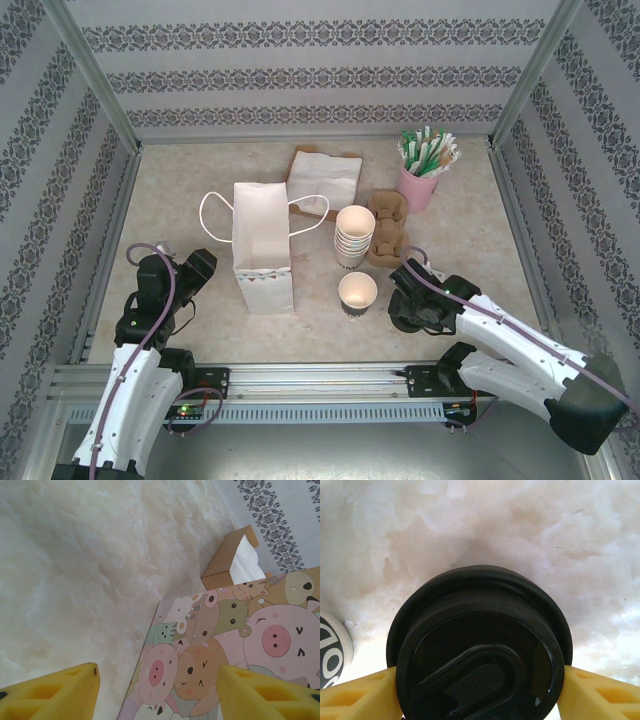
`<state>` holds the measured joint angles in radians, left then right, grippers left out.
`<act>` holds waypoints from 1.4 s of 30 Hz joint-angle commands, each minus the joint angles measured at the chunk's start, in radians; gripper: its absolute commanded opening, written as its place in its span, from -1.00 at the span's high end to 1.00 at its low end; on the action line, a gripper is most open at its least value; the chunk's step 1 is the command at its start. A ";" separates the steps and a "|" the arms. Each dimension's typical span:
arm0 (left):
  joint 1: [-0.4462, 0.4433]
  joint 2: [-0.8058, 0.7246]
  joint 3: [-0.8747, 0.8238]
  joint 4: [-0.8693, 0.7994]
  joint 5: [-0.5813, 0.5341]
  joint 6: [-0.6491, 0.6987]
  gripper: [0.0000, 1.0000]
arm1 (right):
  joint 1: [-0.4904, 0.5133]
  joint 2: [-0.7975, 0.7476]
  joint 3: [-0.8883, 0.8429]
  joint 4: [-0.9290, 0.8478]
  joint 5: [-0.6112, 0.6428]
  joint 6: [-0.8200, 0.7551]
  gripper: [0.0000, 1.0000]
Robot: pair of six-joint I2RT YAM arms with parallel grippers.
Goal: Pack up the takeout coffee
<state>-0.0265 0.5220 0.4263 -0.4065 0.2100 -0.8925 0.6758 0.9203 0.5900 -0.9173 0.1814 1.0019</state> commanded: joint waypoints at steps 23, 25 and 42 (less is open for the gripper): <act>-0.009 0.001 0.066 0.017 0.000 0.059 -0.28 | 0.001 0.080 0.452 -0.284 -0.063 -0.336 -0.45; -0.009 0.001 0.069 0.018 0.008 0.068 -0.28 | 0.022 0.114 0.488 -0.273 -0.081 -0.363 -0.45; -0.009 0.001 0.084 0.001 0.025 0.096 -0.28 | 0.194 0.440 0.637 -0.205 -0.141 -0.429 -0.46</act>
<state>-0.0265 0.5228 0.4812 -0.4072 0.2249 -0.8219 0.8558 1.3403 1.1995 -1.1107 0.0521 0.5945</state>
